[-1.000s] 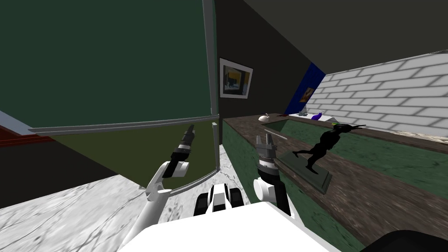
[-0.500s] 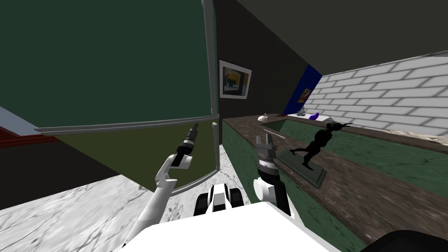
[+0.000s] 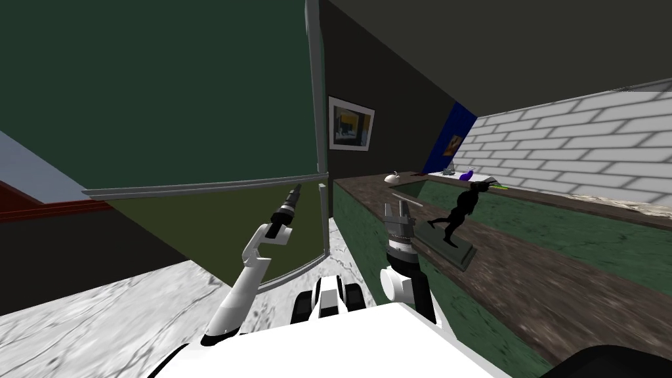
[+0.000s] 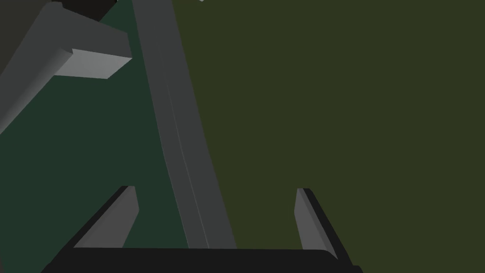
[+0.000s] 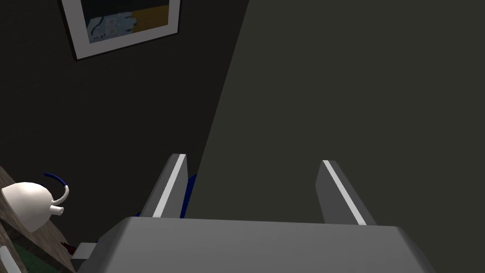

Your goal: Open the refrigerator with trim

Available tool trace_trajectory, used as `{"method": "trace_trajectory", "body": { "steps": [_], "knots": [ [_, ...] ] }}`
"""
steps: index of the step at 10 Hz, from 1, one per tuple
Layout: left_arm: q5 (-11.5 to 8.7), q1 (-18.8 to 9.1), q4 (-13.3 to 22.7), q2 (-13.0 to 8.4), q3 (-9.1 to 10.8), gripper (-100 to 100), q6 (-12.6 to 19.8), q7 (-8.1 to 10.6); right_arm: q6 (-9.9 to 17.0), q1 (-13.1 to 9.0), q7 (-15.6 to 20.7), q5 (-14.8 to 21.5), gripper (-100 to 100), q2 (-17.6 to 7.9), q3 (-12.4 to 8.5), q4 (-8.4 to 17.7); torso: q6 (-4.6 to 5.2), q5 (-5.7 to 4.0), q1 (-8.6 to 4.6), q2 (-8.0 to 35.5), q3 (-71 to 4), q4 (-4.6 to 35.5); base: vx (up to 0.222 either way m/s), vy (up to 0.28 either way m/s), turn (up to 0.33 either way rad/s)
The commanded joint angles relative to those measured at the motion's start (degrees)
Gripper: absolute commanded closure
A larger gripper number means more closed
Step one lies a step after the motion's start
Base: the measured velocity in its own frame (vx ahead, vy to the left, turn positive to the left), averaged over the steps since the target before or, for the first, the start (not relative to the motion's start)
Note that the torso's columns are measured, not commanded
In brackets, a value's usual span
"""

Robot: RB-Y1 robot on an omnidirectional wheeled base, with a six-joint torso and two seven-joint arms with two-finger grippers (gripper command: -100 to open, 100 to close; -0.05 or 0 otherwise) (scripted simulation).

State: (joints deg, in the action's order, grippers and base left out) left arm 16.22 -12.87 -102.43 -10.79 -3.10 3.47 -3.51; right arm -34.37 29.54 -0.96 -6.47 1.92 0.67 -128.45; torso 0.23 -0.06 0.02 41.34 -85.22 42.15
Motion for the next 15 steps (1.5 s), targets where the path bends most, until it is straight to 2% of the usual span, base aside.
{"method": "trace_trajectory", "body": {
  "steps": [1, 2, 3, 4, 5, 6, 7, 9, 10, 12, 13, 15],
  "knots": [
    [1.43, -3.07, 2.19, 0.12, 0.08, -100, 2.39, -0.59, 0.0, 0.0, 0.0, 0.0, 0, 0.0, 0.0, 0.0, 0.07, -0.01, -0.01, -0.09, -0.07, -0.02, -0.024, -0.006, -0.002],
    [2.56, -4.81, 3.89, 0.14, -0.04, -100, 4.58, -0.95, 0.0, 0.0, 0.0, 0.0, 0, 0.0, 0.0, 0.0, 0.11, -0.01, -0.04, -0.17, -0.11, -0.05, -0.03, -0.01, -0.003],
    [2.56, -5.14, 3.89, 0.14, -0.04, -100, 4.58, -0.95, 0.0, 0.0, 0.0, 0.0, 0, 0.0, 0.0, 0.0, 0.17, -0.01, -0.07, -0.28, -0.19, -0.12, -0.027, -0.008, -0.001],
    [3.69, -6.99, 5.57, 0.22, -0.15, -100, 6.7, -1.29, 0.0, 0.0, 0.0, 0.0, 0, 0.0, 0.0, 0.0, 0.21, -0.02, -0.09, -0.39, -0.26, -0.14, -0.032, -0.008, -0.008],
    [3.69, -7.14, 5.57, 0.22, -0.15, -100, 6.73, -1.29, 0.0, 0.0, 0.0, 0.0, 0, 0.0, 0.0, 0.0, 0.26, -0.03, -0.12, -0.45, -0.3, -0.15, -0.024, -0.006, -0.01],
    [4.82, -8.77, 7.21, 0.34, -0.27, -100, 8.83, -1.61, 0.0, 0.0, 0.0, 0.0, 0, 0.0, 0.0, 0.0, 0.28, -0.05, -0.14, -0.49, -0.32, -0.12, -0.039, -0.017, -0.017],
    [4.82, -9.07, 7.21, 0.34, -0.27, -100, 8.83, -1.61, 0.0, 0.0, 0.0, 0.0, 0, 0.0, 0.0, 0.0, 0.38, -0.07, -0.19, -0.61, -0.41, -0.15, -0.033, -0.018, -0.008],
    [7.04, -12.38, 10.39, 0.72, -0.5, -100, 12.66, -2.18, 0.0, 0.0, 0.0, 0.0, 0, 0.0, 0.0, 0.0, 0.46, -0.1, -0.27, -0.71, -0.47, -0.15, -0.039, -0.022, 0.002],
    [7.04, -12.68, 10.39, 0.72, -0.5, -100, 12.86, -2.18, 0.0, 0.0, 0.0, 0.0, 0, 0.0, 0.0, 0.0, 0.5, -0.09, -0.3, -0.74, -0.49, -0.23, -0.028, -0.022, -0.009],
    [9.16, -15.67, 13.37, 1.22, -0.73, -100, 16.63, -2.68, 0.0, 0.0, 0.0, 0.0, 0, 0.0, 0.0, 0.0, 0.58, -0.1, -0.38, -0.72, -0.47, -0.25, -0.038, -0.03, 0.006],
    [9.16, -15.97, 13.37, 1.22, -0.73, -100, 16.63, -2.68, 0.0, 0.0, 0.0, 0.0, 0, 0.0, 0.0, 0.0, 0.65, -0.1, -0.47, -0.75, -0.49, -0.32, -0.025, -0.025, 0.006],
    [11.14, -18.92, 16.11, 1.86, -0.96, -100, 20.11, -3.11, 0.0, 0.0, 0.0, 0.0, 0, 0.0, 0.0, 0.0, 0.75, -0.1, -0.52, -0.72, -0.46, -0.35, -0.037, -0.021, -0.01]
  ]
}}
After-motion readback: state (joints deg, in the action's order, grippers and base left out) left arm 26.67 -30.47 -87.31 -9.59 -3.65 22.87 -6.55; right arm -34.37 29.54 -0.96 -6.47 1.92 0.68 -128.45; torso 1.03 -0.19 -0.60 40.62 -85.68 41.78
